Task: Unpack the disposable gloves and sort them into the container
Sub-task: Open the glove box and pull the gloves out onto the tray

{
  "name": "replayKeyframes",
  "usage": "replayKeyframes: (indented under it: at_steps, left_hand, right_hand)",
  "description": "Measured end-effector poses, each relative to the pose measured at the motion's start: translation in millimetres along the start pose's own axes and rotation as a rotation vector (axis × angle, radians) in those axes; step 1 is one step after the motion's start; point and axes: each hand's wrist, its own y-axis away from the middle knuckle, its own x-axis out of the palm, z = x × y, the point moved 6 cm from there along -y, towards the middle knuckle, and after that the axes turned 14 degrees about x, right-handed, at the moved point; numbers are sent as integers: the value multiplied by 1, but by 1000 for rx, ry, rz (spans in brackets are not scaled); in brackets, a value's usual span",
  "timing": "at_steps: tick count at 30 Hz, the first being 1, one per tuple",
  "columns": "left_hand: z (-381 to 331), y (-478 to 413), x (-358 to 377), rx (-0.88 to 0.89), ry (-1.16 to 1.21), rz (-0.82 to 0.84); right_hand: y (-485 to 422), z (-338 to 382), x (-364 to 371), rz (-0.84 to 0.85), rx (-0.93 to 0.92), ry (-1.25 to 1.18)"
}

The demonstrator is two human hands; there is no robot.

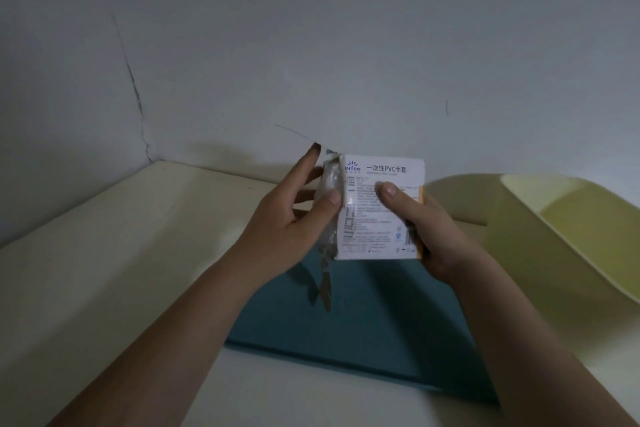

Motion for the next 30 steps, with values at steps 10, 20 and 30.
replayKeyframes:
  at_steps: [10,20,30]
  left_hand:
    - [3,-22,11,-88,149,-58]
    - [15,-34,60,-253,161,146]
    - [10,-32,62,-229,196,104]
  right_hand:
    - [6,10,-21,-34,-39,-34]
    - [7,2,-37,-87,8,-1]
    - [3,4,-32,-47,-64,-22]
